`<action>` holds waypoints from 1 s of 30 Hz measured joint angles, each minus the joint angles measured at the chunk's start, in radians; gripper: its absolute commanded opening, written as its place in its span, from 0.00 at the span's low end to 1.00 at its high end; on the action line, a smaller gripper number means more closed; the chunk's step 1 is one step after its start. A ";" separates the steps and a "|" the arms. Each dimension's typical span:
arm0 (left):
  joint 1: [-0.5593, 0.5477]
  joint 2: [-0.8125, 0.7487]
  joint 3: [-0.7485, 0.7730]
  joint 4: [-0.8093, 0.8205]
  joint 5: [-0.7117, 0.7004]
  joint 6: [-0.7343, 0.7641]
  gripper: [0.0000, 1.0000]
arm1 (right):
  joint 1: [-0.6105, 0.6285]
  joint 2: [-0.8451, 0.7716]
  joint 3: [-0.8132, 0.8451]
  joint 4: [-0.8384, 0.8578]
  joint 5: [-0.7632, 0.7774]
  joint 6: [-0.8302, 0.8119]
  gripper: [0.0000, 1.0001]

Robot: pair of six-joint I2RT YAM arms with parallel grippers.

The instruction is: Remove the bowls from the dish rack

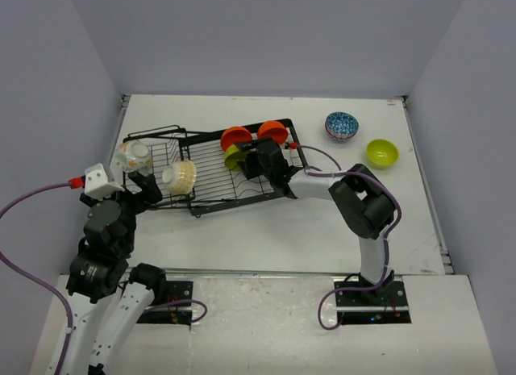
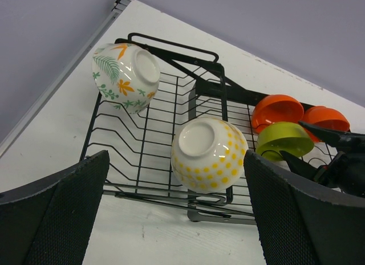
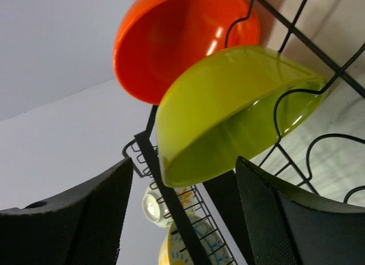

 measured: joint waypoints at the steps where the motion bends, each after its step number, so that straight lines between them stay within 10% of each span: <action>1: 0.000 -0.002 0.000 0.000 0.000 0.000 1.00 | 0.000 0.006 0.000 0.000 0.002 0.002 0.70; 30: 0.003 -0.024 0.000 0.001 0.001 0.000 1.00 | -0.006 0.023 0.001 0.012 0.085 0.041 0.37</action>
